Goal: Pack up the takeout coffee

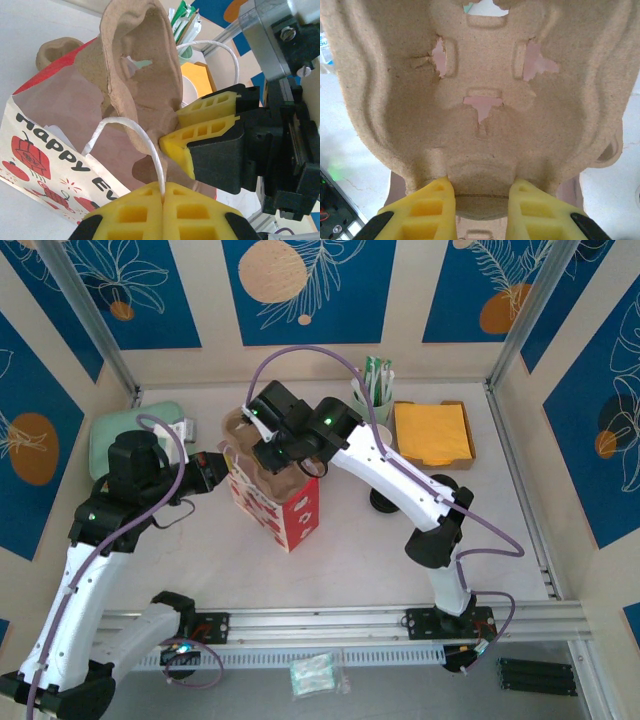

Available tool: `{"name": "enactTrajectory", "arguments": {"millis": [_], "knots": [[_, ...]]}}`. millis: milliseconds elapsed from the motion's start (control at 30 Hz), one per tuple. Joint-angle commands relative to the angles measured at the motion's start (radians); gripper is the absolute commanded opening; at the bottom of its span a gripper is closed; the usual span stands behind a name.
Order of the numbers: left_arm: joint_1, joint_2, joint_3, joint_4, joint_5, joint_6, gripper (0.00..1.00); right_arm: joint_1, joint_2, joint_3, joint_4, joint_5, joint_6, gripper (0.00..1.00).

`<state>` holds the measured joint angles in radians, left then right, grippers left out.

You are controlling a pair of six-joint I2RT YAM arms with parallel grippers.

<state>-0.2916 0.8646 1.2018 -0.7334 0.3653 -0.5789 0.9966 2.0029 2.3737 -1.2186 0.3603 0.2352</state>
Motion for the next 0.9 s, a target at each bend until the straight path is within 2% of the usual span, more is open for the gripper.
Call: {"name": "enactTrajectory", "arguments": {"millis": [0,867], "knots": [[0.005,-0.013,-0.002,-0.006,-0.014,-0.007,0.00,0.012,0.017,-0.004,-0.027,0.002,-0.001,0.19],[0.005,-0.013,-0.007,-0.012,-0.024,-0.002,0.00,0.023,0.058,-0.033,-0.109,-0.077,-0.025,0.16]]}}
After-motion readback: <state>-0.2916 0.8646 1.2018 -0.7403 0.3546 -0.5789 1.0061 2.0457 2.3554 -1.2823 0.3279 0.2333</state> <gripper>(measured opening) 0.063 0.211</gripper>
